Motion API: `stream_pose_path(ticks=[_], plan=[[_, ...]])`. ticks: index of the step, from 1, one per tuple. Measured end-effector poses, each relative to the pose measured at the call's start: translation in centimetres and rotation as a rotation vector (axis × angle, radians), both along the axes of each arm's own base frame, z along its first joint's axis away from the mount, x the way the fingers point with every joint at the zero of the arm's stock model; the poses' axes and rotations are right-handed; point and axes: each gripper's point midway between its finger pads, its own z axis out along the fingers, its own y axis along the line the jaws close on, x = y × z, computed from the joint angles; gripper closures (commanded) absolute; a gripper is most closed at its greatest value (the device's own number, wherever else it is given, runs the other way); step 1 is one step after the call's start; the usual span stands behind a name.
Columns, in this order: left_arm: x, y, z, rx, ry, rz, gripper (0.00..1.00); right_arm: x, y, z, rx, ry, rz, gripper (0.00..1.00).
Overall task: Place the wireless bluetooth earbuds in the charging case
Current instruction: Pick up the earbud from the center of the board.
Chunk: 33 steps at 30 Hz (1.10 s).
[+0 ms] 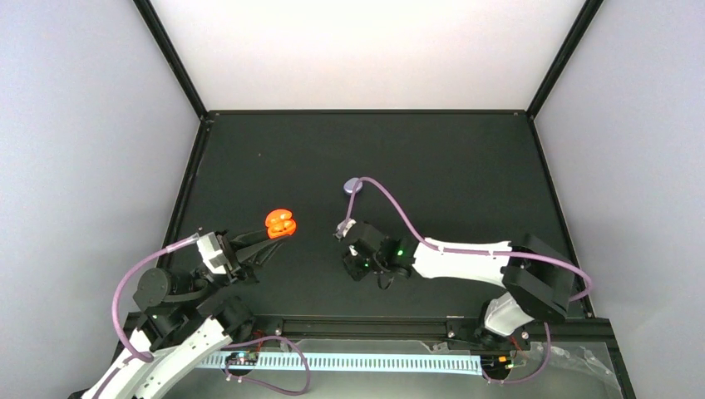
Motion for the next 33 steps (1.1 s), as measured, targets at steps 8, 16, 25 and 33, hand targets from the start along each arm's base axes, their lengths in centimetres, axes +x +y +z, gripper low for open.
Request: stream_pose_path(ticks=[8, 16, 25, 33], plan=[[-0.1, -0.2, -0.1, -0.005, 0.009, -0.019, 0.98, -0.3, -1.8, -4.9, -0.125, 0.067, -0.067, 0.83], [-0.1, -0.3, -0.4, -0.007, 0.016, -0.025, 0.98, 0.6, -0.5, -6.0, -0.152, 0.075, -0.078, 0.83], [-0.1, -0.3, -0.3, -0.014, 0.017, -0.028, 0.98, 3.9, 0.7, -5.9, -0.13, 0.083, -0.129, 0.78], [-0.2, -0.2, -0.3, -0.019, 0.011, -0.028, 0.98, 4.0, 2.1, -3.1, -0.048, 0.106, -0.042, 0.66]])
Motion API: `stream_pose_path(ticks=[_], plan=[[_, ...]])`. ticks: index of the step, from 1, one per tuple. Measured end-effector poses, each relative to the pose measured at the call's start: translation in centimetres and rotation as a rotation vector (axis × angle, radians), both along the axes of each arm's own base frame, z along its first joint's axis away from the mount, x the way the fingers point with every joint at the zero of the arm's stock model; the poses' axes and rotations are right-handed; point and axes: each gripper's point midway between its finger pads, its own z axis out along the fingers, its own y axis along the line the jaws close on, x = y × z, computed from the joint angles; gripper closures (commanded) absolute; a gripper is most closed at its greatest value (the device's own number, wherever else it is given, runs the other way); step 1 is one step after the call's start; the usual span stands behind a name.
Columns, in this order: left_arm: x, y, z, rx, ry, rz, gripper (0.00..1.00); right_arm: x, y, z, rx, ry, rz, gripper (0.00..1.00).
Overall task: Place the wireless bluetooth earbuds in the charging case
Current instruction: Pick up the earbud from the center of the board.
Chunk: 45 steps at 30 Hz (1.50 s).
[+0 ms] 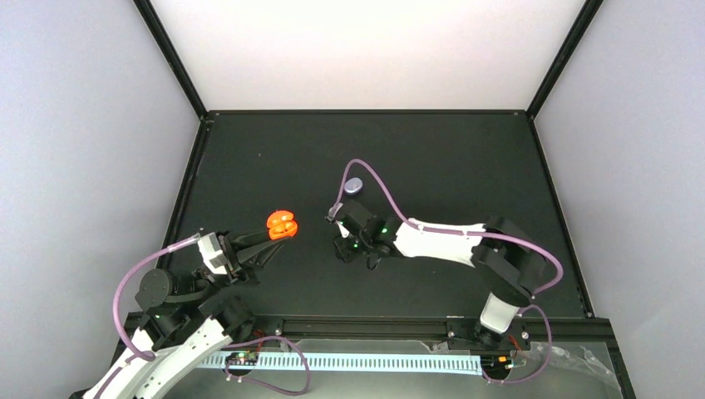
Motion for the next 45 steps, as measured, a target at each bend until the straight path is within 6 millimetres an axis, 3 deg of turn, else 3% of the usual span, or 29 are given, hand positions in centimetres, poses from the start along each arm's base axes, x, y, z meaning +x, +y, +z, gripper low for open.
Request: stream_pose_path(ticks=[5, 8, 13, 17, 19, 31, 41, 45], plan=[[0.3, -0.2, -0.5, 0.006, 0.006, 0.0, 0.98, 0.4, 0.9, 5.4, 0.092, -0.075, 0.063, 0.63], [0.4, -0.4, -0.9, 0.009, 0.01, 0.0, 0.98, 1.9, 1.1, 6.5, 0.113, -0.101, 0.065, 0.63], [0.4, -0.4, -0.9, 0.009, 0.01, 0.0, 0.98, 4.1, 0.7, 3.2, 0.054, -0.056, 0.047, 0.63], [0.1, -0.1, -0.7, -0.002, -0.002, 0.0, 0.98, 3.7, 0.8, -0.1, 0.016, 0.017, 0.067, 0.6], [0.0, 0.0, -0.6, -0.005, -0.005, 0.0, 0.98, 3.3, 0.9, -0.7, 0.017, 0.044, 0.08, 0.58], [-0.1, 0.1, -0.6, -0.007, -0.007, 0.001, 0.99, 2.6, 0.7, -1.8, 0.032, 0.111, 0.101, 0.51], [-0.1, 0.1, -0.6, -0.007, -0.007, 0.0, 0.98, 2.1, 0.2, -2.3, 0.032, 0.11, 0.103, 0.52], [-0.1, 0.1, -0.6, -0.007, -0.006, 0.001, 0.98, 1.4, -0.9, -2.3, 0.021, 0.115, 0.097, 0.53]])
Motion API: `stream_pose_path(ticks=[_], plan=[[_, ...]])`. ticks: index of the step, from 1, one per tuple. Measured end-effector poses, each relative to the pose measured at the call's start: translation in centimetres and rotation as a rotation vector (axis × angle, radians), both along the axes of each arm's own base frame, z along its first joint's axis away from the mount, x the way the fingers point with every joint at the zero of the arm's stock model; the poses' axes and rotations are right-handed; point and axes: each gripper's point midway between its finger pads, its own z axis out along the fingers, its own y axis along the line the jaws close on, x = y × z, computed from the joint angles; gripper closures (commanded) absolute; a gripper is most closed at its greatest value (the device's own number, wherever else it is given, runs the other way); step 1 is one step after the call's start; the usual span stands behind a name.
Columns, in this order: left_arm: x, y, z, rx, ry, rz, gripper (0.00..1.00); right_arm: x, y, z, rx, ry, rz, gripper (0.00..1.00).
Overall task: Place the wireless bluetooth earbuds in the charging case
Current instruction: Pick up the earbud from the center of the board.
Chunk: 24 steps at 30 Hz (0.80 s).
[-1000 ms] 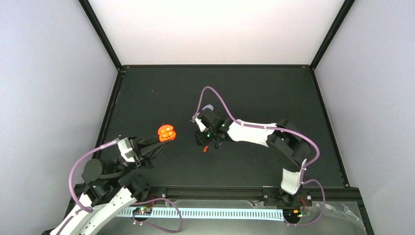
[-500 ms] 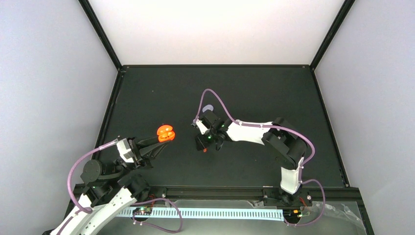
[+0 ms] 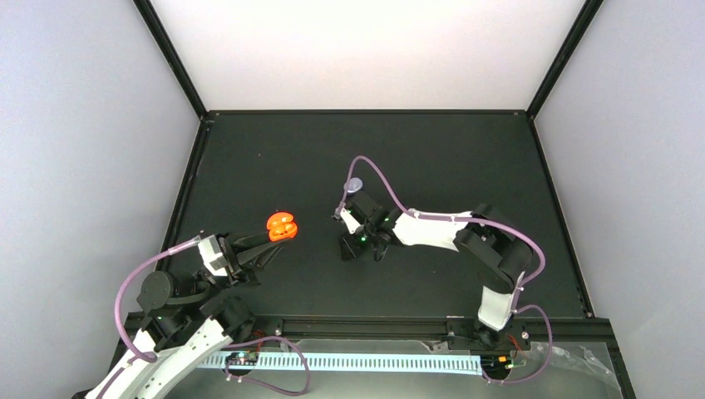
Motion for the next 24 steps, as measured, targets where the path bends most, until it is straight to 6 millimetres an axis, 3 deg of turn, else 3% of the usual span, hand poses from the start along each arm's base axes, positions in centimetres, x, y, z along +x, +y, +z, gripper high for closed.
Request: stream_pose_path(ticks=[6, 10, 15, 20, 24], plan=[[0.0, 0.0, 0.0, 0.0, 0.0, 0.0, 0.98, -1.7, -1.7, -0.1, -0.032, 0.022, 0.007, 0.53], [0.0, 0.0, -0.1, 0.001, 0.001, -0.001, 0.98, -2.4, -1.8, 0.0, -0.044, 0.026, 0.017, 0.53], [0.0, -0.1, -0.1, 0.001, 0.002, -0.001, 0.98, -1.4, -2.3, 0.6, -0.089, -0.023, -0.015, 0.52], [0.0, 0.0, -0.1, 0.0, 0.001, -0.001, 0.98, 0.7, -0.9, 2.7, -0.105, -0.106, -0.004, 0.52], [-0.3, 0.3, 0.0, -0.01, -0.008, -0.001, 0.99, 0.8, -0.2, 2.5, -0.124, -0.126, 0.031, 0.52]])
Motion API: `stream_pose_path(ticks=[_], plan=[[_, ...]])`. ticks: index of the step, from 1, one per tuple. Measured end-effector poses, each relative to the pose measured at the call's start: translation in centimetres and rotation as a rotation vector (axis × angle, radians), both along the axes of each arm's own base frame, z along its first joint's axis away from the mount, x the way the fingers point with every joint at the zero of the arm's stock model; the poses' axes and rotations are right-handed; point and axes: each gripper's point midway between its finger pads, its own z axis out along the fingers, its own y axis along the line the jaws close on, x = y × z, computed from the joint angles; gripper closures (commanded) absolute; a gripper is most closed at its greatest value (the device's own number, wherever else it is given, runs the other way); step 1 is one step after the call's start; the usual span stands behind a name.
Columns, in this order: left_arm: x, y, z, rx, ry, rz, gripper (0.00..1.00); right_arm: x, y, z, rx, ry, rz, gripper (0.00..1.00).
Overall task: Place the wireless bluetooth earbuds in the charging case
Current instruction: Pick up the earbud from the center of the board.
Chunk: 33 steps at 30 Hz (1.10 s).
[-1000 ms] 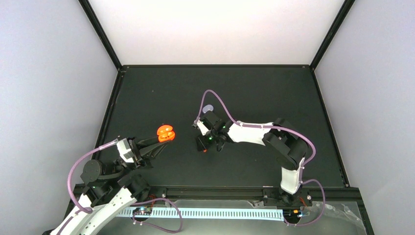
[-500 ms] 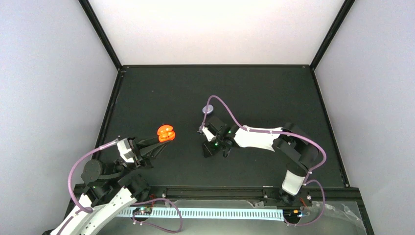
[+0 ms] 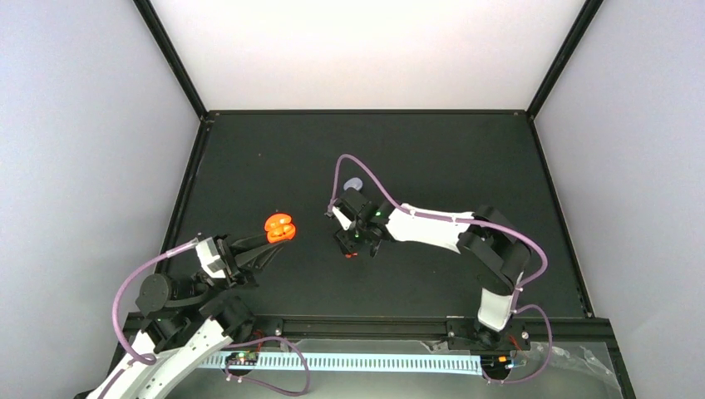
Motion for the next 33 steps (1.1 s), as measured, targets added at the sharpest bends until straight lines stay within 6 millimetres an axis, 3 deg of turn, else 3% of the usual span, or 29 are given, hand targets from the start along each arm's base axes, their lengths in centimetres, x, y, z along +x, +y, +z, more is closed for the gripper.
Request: stream_pose_path(ticks=[7, 17, 33], plan=[[-0.2, 0.2, 0.0, -0.005, -0.005, 0.0, 0.98, -1.3, 0.0, -3.1, -0.11, 0.016, 0.049, 0.53], [-0.3, 0.4, 0.2, -0.013, -0.011, 0.003, 0.98, -0.7, 0.2, -3.3, -0.14, -0.02, 0.052, 0.64], [-0.4, 0.5, 0.2, -0.017, -0.012, 0.007, 0.99, -1.4, 0.8, -3.4, -0.177, -0.067, 0.058, 0.79]])
